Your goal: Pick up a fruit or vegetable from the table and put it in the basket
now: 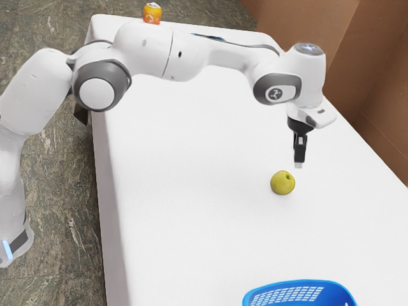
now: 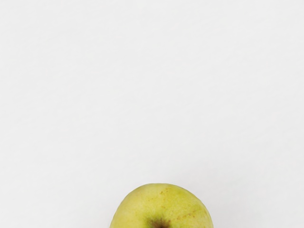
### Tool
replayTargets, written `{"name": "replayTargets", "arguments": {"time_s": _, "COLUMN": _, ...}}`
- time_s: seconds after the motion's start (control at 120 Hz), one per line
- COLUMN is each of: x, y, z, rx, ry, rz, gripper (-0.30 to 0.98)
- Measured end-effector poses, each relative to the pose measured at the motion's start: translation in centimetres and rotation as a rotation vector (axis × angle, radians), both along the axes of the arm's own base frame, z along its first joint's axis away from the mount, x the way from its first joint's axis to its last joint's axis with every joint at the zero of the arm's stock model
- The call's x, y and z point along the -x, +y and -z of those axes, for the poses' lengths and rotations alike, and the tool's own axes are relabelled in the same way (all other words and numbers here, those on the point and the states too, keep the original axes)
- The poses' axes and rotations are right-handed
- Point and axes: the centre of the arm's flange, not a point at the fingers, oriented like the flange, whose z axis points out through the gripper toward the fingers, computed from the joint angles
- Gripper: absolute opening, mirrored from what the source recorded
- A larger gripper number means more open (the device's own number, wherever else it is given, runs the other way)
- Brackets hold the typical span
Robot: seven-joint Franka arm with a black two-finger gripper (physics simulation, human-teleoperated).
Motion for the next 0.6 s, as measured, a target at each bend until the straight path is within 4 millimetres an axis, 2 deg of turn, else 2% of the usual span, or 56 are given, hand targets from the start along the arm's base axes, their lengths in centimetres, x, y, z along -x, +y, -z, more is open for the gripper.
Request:
{"name": "replayTargets", "arguments": {"time_s": 0.1, "x": -1.4, "y": 0.1, "z": 2.1, "rx": 0.012, "ry": -0.030, "rz": -0.002, "gripper": 0.69}}
{"name": "replayTargets", "arguments": {"time_s": 0.183, "x": -2.0, "y": 0.1, "z": 3.0, "rx": 0.017, "ry": -0.049, "rz": -0.005, "gripper": 0.69}}
{"name": "replayTargets", "arguments": {"time_s": 0.425, "x": -3.3, "y": 2.4, "z": 7.4, "rx": 0.010, "ry": -0.031, "rz": -0.041, "gripper": 0.69}}
{"name": "replayTargets", "arguments": {"time_s": 0.5, "x": -3.4, "y": 2.6, "z": 7.7, "rx": 0.011, "ry": -0.032, "rz": -0.044, "gripper": 0.69}}
{"name": "replayTargets", "arguments": {"time_s": 0.6, "x": -3.5, "y": 1.9, "z": 7.0, "rx": 0.015, "ry": -0.050, "rz": -0.035, "gripper": 0.69}}
